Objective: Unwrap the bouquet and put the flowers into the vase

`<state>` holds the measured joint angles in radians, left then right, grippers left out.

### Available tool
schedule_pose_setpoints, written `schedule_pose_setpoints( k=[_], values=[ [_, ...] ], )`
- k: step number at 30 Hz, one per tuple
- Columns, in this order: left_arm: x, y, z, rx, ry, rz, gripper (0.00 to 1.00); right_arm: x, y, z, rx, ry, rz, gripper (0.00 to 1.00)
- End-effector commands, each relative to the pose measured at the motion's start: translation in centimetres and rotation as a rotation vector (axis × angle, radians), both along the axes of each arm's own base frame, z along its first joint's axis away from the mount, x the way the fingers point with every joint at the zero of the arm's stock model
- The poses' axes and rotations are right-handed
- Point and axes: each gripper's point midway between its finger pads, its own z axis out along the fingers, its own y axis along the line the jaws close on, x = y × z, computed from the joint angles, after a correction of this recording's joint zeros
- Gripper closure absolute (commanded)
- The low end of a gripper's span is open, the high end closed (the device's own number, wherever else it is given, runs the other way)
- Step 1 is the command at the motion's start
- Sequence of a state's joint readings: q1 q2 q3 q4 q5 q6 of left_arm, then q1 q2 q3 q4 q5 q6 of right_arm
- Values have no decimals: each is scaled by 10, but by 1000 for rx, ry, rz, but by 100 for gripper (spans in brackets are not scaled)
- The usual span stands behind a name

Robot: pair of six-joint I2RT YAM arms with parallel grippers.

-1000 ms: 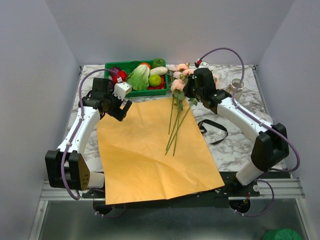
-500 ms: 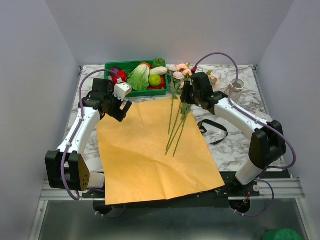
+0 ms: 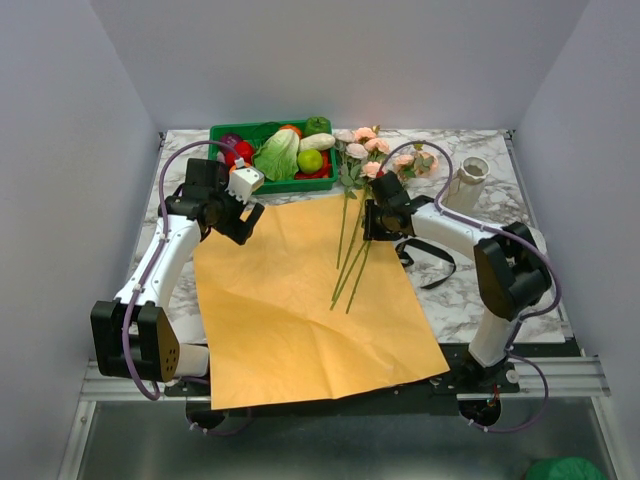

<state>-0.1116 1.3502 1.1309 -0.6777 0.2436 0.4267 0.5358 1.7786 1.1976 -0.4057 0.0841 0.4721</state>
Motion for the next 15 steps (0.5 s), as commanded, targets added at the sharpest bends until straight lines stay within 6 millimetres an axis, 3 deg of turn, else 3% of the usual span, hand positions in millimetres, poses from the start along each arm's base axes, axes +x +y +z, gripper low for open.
schedule_pose_setpoints(
  k=[1, 6, 15],
  values=[
    [2, 1, 3, 11, -20, -6, 1, 5, 2, -15, -39, 40, -8, 54],
    [2, 2, 1, 27, -26, -16, 1, 2, -1, -36, -77, 93, -23, 58],
    [7, 2, 2, 30, -7, -17, 1, 0, -5, -54, -101, 124, -49, 72]
  ],
)
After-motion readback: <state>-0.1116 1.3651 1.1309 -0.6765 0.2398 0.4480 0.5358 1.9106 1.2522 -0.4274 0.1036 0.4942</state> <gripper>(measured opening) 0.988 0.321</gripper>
